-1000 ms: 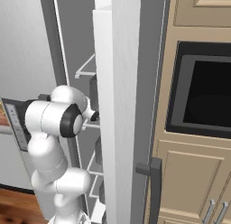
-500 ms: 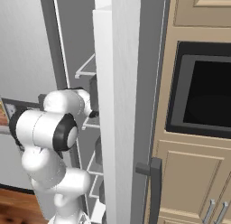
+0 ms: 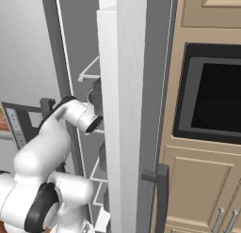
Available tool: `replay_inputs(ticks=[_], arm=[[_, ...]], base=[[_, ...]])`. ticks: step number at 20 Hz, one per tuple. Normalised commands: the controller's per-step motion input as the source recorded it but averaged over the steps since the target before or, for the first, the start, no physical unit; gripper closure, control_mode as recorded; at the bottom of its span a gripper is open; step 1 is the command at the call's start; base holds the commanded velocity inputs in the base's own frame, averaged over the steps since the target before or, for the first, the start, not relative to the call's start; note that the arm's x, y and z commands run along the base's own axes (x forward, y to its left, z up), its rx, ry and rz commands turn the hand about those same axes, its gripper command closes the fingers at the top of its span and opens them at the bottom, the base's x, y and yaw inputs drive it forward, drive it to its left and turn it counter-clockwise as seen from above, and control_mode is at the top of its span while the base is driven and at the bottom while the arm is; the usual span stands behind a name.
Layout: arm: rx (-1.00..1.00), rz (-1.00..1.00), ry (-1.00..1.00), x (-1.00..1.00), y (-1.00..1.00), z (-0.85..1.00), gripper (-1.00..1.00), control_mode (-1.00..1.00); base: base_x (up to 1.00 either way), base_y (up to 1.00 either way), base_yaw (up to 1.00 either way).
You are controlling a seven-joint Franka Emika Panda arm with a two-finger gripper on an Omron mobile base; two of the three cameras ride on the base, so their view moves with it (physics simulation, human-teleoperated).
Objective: Place the mustard and mayonnaise from the counter to the top shelf of the fridge. If the existing items in the fridge are on the top shelf, move them to other shelves.
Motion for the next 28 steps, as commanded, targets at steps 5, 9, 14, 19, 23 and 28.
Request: replay_inputs(ticks=[5, 9, 14, 19, 23, 28], arm=[[0.03, -0.08, -0.09, -1.00, 0.00, 0.76, -1.00, -1.00], [0.13, -0.15, -0.01, -1.00, 0.00, 0.89, -1.00, -1.00], [0.06, -0.12, 0.11, -1.00, 0.01, 0.98, -1.00, -1.00], [0.06, -0.16, 0.19, -1.00, 0.00, 0.81, -1.00, -1.00], [0.02, -0.17, 0.24, -1.00, 0.00, 0.68, -1.00, -1.00], [0.00, -0.06, 0.22, -0.84, 0.00, 0.42, -1.00, -1.00]], base=[[0.00, 0.00, 0.00], [0.00, 0.00, 0.00], [0.00, 0.00, 0.00], [0.00, 0.00, 0.00], [0.00, 0.00, 0.00], [0.00, 0.00, 0.00]])
